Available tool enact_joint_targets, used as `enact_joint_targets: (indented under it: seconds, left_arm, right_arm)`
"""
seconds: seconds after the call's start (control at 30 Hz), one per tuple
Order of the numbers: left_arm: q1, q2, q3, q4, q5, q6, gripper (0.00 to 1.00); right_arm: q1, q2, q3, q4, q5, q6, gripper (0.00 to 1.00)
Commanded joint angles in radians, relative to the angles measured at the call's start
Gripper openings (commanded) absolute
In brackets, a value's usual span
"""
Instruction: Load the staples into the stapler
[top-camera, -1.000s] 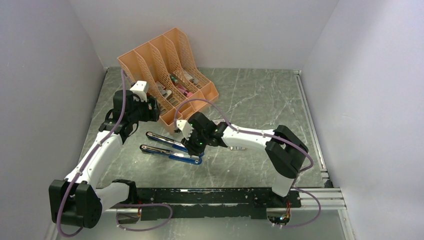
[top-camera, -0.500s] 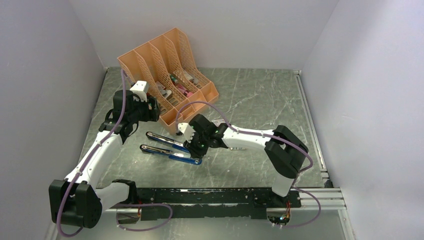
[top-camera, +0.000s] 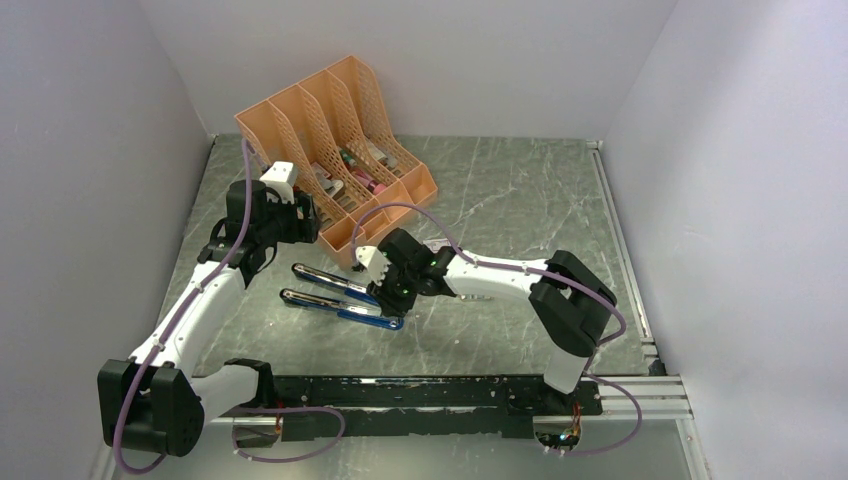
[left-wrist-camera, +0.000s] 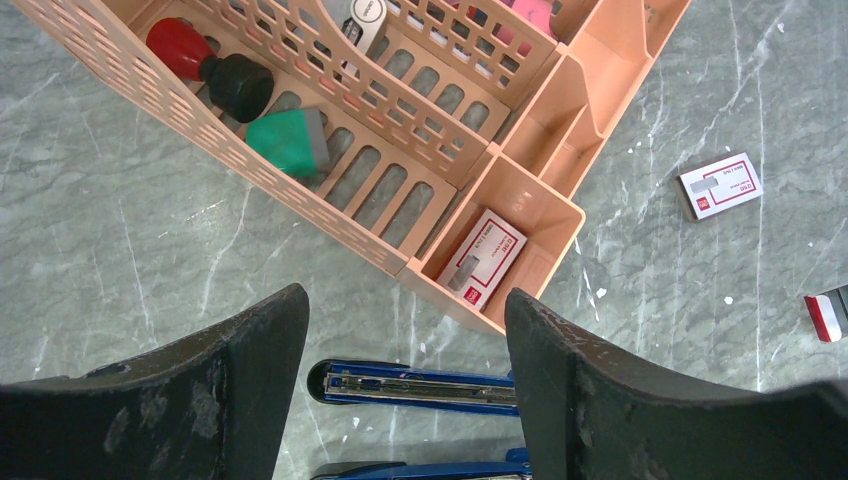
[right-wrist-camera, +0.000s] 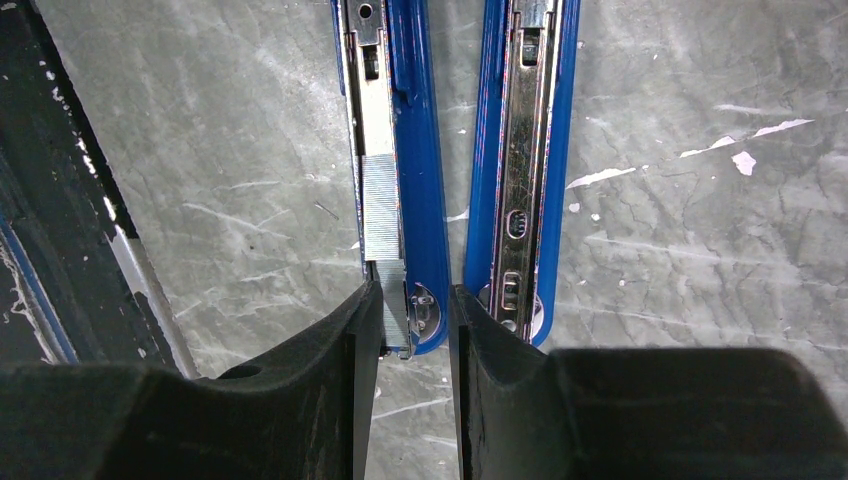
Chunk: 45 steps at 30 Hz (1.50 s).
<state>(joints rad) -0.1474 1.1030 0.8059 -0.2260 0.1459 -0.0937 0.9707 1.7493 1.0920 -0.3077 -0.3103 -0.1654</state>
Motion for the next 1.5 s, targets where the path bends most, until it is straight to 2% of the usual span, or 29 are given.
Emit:
enact_joint_targets:
  seconds: [0.0,1.47]
  left_arm:
    - [0.006,-0.017,0.000,0.009,0.007,0.008,0.76]
    - [0.006,-0.018,-0.002,0.010,0.003,0.008,0.76]
  right_arm:
    - [0.000,0.019,0.024,0.002,-0.001,-0.011,0.34]
    - [0.000,0.065,0.062,0.036,-0.014,-0.017,0.34]
